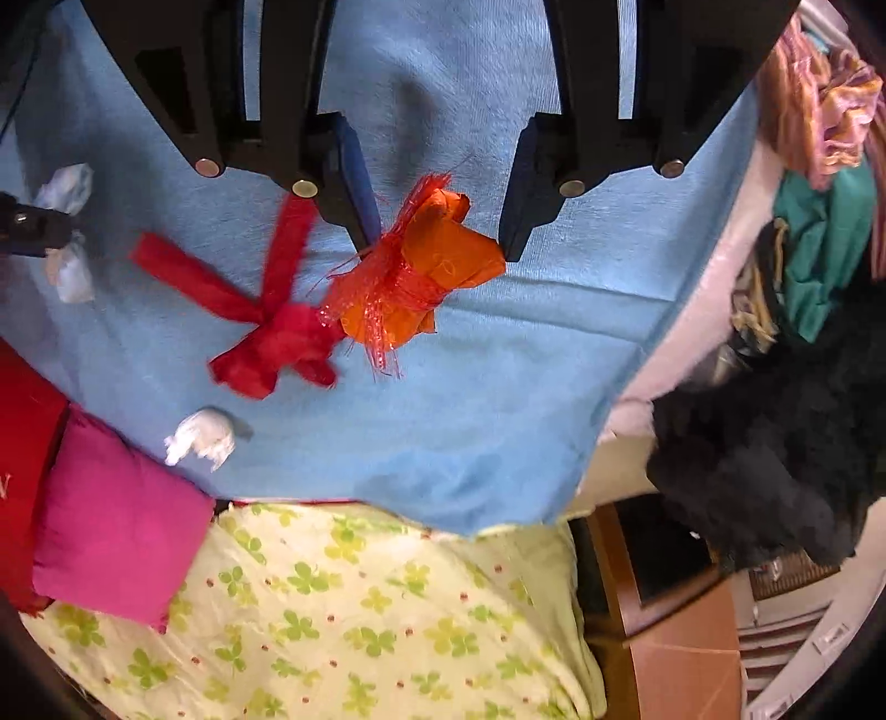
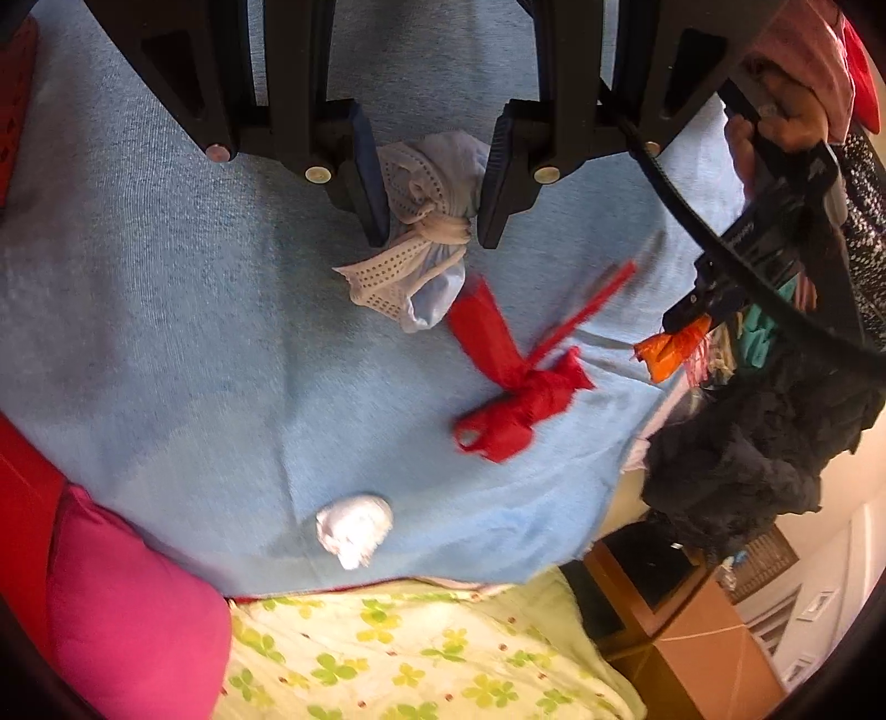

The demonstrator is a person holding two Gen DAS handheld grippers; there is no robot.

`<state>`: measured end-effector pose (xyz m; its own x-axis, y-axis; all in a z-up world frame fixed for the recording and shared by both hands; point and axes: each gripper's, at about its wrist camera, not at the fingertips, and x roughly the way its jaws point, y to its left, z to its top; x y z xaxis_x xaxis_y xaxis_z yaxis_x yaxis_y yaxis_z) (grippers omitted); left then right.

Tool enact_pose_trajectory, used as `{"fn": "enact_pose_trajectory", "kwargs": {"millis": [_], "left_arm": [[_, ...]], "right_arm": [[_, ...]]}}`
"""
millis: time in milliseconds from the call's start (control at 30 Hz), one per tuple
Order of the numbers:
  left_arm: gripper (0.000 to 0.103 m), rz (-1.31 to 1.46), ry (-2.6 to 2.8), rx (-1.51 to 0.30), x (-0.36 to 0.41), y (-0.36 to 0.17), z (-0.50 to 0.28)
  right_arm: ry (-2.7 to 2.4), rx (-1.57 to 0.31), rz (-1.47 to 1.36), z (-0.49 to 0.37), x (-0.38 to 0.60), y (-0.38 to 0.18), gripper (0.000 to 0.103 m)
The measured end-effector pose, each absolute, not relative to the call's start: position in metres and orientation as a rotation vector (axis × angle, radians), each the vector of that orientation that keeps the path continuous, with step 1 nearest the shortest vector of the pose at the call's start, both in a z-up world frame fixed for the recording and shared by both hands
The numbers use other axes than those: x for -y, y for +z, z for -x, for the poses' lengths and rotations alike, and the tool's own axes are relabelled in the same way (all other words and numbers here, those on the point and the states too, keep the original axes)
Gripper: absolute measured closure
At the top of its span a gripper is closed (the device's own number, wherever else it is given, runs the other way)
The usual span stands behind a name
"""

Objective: Collect trash
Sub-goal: 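Grasp the orange plastic bag with the left tool while the right tool holds the mask, then carry the orange bag with the left tool while the right tool carries the mask toward the basket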

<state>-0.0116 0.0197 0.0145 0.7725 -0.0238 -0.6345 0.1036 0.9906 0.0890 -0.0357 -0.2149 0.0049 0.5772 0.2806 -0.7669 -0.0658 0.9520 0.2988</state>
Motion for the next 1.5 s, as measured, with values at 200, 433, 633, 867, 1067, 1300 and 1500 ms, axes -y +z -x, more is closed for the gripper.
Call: {"fn": "enact_pose_trajectory", "kwargs": {"millis": [200, 433, 633, 867, 1067, 1300, 1500], "left_arm": [[0.057, -0.171, -0.06, -0.63, 0.008, 0.054, 0.043], [0.057, -0.228, -0.084, -0.554, 0.04, 0.097, 0.074], [0.057, -0.273, -0.115, -0.514, 0.069, 0.12, 0.095], [0.057, -0.324, -0.15, -0.479, 0.099, 0.136, 0.112], [0.057, -0.354, -0.177, -0.458, 0.12, 0.144, 0.12], [0.057, -0.376, -0.2, -0.446, 0.139, 0.149, 0.126], [0.057, -0.39, -0.214, -0.441, 0.15, 0.151, 0.13]], "right_arm": [[0.245, -0.84, -0.222, 0.051, 0.213, 0.029, 0.068], [0.269, -0.688, -0.2, 0.078, 0.224, 0.062, 0.068], [0.283, -0.557, -0.181, 0.104, 0.235, 0.089, 0.068], [0.277, -0.485, -0.177, 0.123, 0.25, 0.105, 0.068], [0.266, -0.439, -0.179, 0.134, 0.265, 0.115, 0.068], [0.254, -0.395, -0.177, 0.146, 0.277, 0.123, 0.068], [0.24, -0.367, -0.194, 0.155, 0.285, 0.128, 0.068]]}}
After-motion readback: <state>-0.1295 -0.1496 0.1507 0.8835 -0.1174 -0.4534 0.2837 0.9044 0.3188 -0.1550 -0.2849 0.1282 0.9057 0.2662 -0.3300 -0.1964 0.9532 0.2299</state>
